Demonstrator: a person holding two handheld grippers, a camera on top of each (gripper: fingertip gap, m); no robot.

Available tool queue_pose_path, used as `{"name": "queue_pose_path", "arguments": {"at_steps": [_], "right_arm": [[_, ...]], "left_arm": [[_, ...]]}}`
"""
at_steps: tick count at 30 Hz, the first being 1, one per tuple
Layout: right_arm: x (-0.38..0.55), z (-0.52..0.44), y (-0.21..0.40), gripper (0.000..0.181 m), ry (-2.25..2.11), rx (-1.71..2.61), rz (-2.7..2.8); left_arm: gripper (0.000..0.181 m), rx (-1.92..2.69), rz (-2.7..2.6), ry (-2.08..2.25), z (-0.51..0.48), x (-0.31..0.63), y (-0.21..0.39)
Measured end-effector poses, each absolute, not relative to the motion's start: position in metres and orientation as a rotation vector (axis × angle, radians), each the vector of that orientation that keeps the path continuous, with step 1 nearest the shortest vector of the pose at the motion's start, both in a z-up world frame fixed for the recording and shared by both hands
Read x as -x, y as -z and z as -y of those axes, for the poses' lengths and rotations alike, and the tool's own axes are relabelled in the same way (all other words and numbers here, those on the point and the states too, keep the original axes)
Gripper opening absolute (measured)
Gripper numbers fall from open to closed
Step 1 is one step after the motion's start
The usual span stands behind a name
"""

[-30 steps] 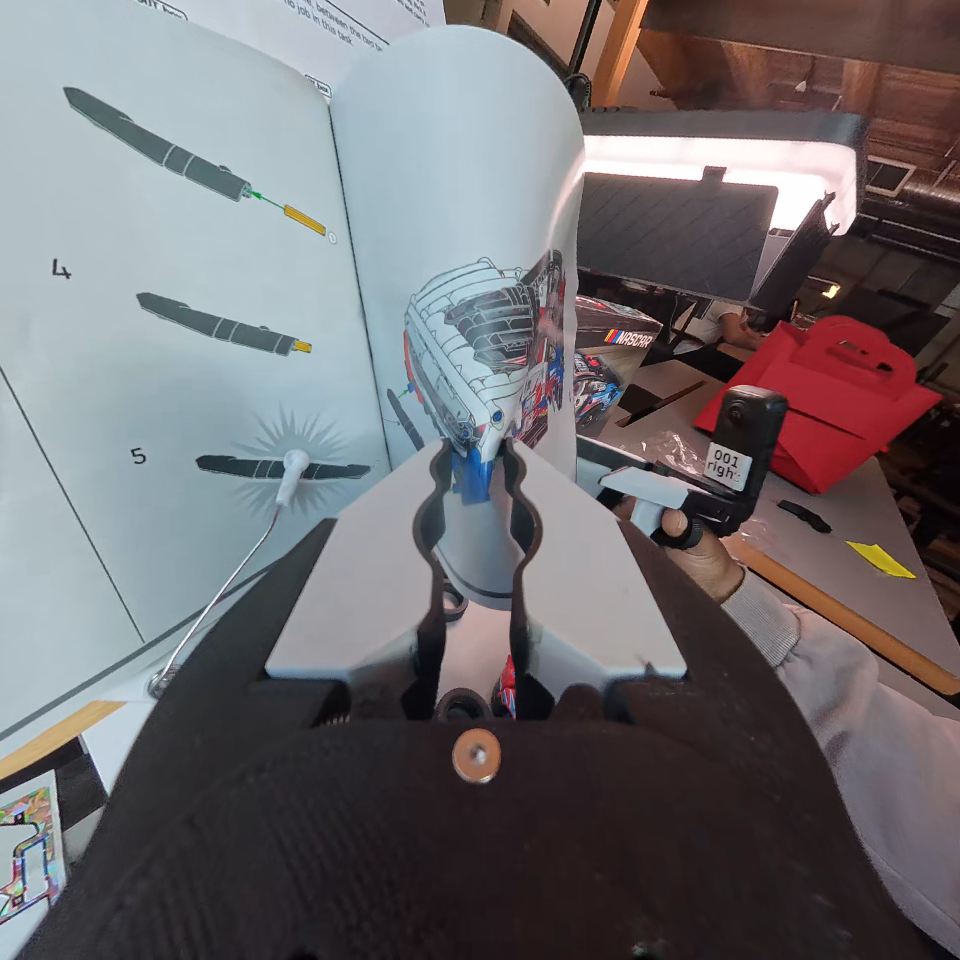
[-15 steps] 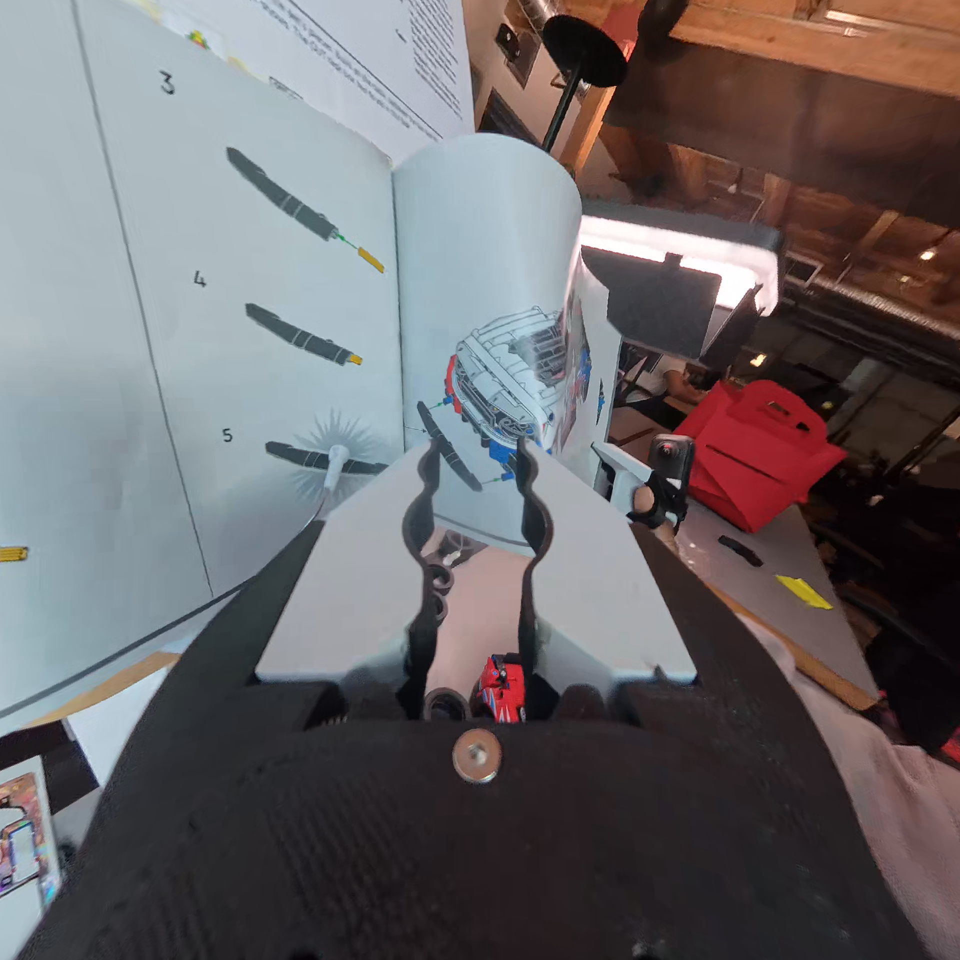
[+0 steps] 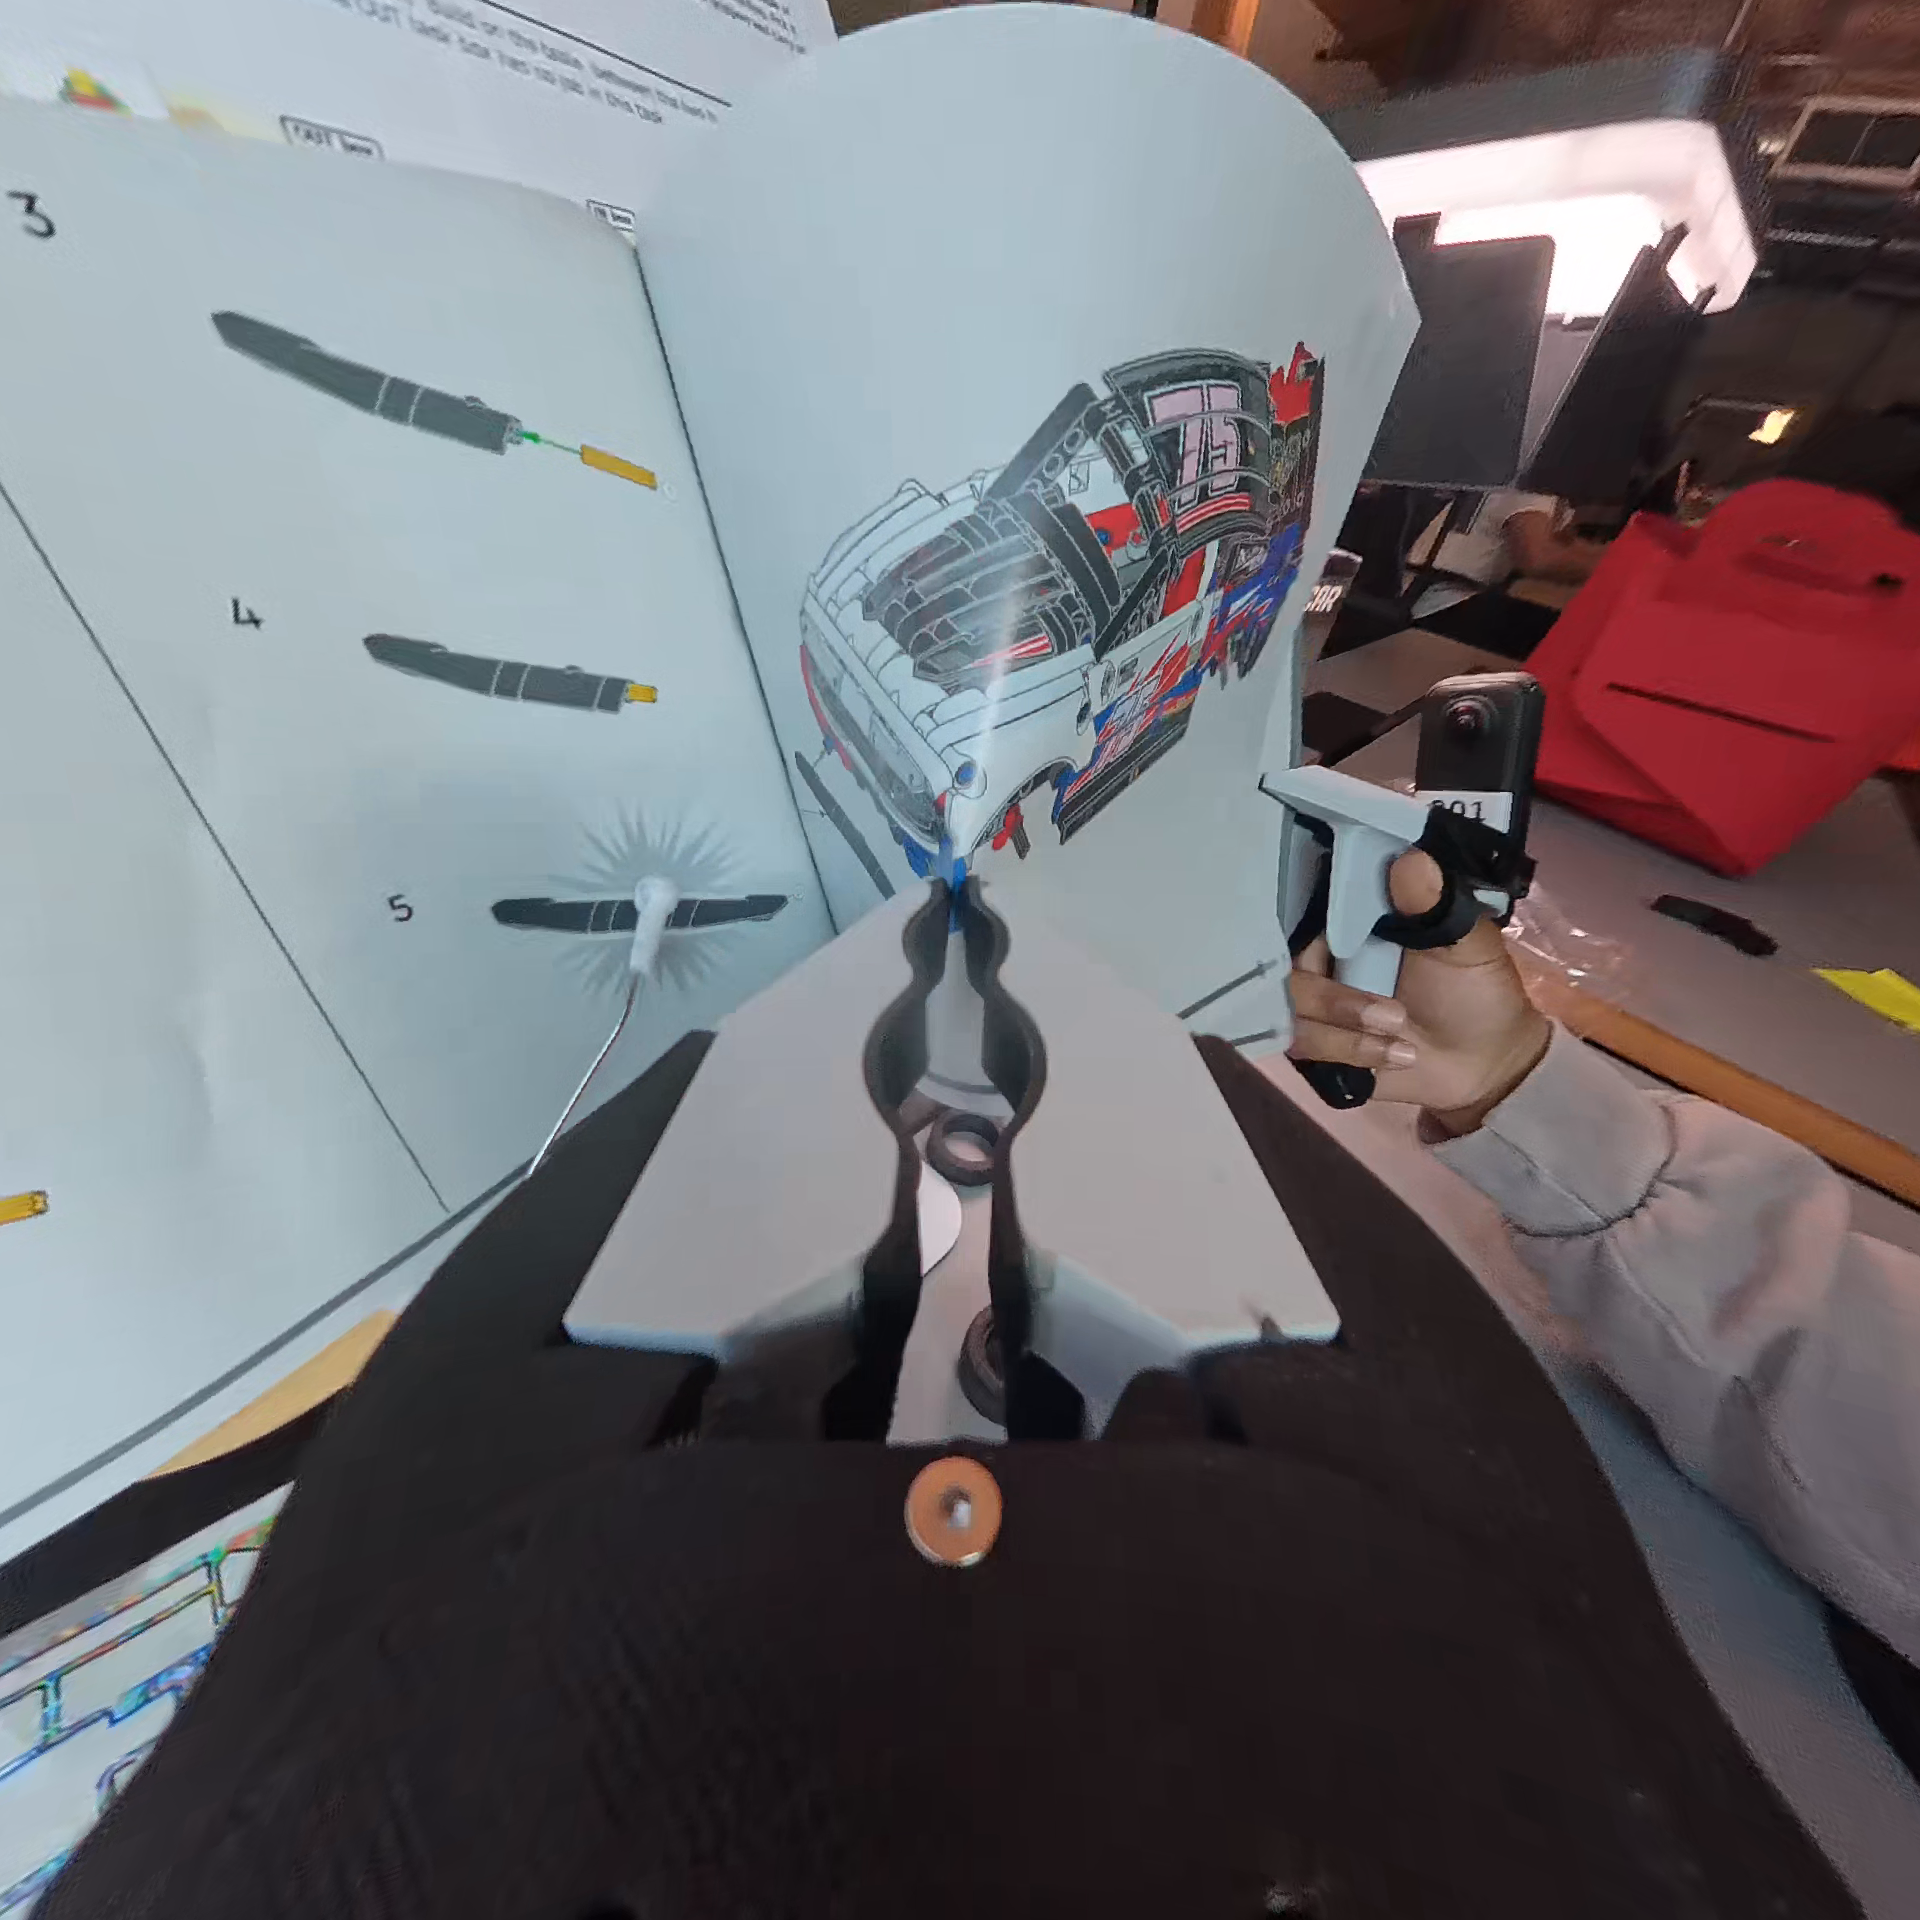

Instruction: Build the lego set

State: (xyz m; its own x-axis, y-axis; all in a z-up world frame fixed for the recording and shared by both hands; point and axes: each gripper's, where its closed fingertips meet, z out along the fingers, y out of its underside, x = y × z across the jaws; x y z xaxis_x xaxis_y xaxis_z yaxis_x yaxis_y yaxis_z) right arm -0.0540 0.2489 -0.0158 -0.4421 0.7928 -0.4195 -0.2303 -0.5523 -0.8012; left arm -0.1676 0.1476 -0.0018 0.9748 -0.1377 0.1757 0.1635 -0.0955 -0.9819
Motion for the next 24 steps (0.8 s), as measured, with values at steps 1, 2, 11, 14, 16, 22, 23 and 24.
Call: {"name": "queue_pose_path", "arguments": {"at_steps": [1, 2, 11, 14, 16, 22, 23, 24], "right_arm": [[0.054, -0.251, 0.016, 0.0, -2.043, 1.081, 0.877], [0.054, -0.252, 0.016, 0.0, -2.048, 1.079, 0.867], [0.051, -0.287, 0.021, 0.0, -1.996, 1.149, 0.721], [0.056, -0.293, 0.025, 0.0, -1.886, 1.185, 0.754], [0.056, -0.291, 0.021, 0.0, -1.9, 1.171, 0.75], [0.07, -0.258, 0.003, 0.0, -1.957, 1.114, 0.804], [0.072, -0.254, 0.001, 0.0, -1.958, 1.114, 0.802], [0.072, -0.252, 0.0, 0.0, -1.953, 1.113, 0.802]], "left_arm": [[0.0, 1.646, 0.042, 0.296, -0.145, 0.173, 0.004], [0.0, 1.639, 0.064, 0.325, -0.143, 0.18, 0.005], [0.0, 1.452, 0.236, 0.724, -0.124, 0.212, 0.012], [0.021, 1.47, 0.175, 0.649, -0.119, 0.204, 0.013], [0.047, 1.532, 0.031, 0.454, -0.113, 0.186, 0.017], [0.084, 1.552, -0.332, -0.545, -0.131, 0.138, 0.043], [0.083, 1.49, -0.344, -0.646, -0.135, 0.13, 0.037], [0.078, 1.423, -0.335, -0.732, -0.138, 0.127, 0.027]]}}
